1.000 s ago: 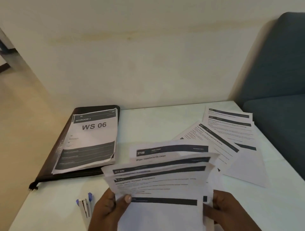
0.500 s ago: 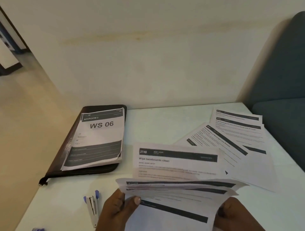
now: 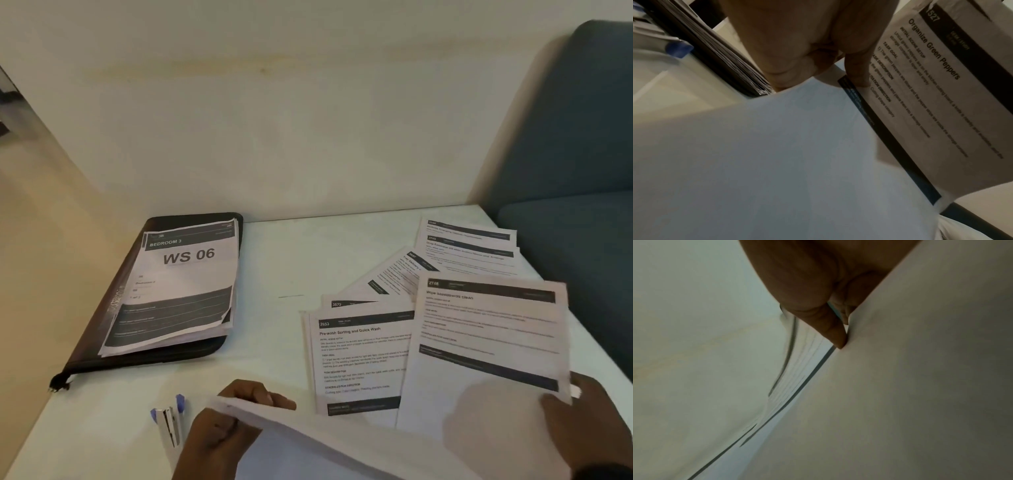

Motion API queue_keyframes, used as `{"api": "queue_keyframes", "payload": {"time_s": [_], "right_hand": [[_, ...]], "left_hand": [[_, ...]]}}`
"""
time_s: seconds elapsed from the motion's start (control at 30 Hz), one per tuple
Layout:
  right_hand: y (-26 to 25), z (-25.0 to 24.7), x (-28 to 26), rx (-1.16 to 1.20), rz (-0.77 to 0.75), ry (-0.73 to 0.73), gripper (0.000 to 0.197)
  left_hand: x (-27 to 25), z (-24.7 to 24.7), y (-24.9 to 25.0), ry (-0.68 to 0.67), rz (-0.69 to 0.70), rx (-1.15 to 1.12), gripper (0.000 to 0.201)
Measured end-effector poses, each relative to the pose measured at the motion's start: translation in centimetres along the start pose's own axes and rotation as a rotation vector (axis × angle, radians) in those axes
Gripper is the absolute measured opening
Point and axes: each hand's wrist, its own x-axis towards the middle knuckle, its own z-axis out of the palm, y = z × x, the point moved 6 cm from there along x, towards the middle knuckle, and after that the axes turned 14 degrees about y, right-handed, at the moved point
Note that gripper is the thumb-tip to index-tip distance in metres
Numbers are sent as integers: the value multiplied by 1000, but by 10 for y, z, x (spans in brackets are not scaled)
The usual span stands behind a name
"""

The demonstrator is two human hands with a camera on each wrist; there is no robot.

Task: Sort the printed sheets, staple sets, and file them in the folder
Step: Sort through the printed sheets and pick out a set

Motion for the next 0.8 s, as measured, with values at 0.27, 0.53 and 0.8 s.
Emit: {"api": "queue_keyframes", "payload": {"time_s": [0.27, 0.53, 0.8], "right_hand": [[-6, 6, -2, -47, -55, -19, 36], [-17, -5, 1, 129, -43, 50, 31], [29, 36, 16, 440, 176, -67, 26]], "left_hand": [[-23, 23, 17, 202, 113, 683, 33], [-19, 15, 4, 151, -40, 671, 31], [-18, 4, -4, 157, -61, 858, 31]]}}
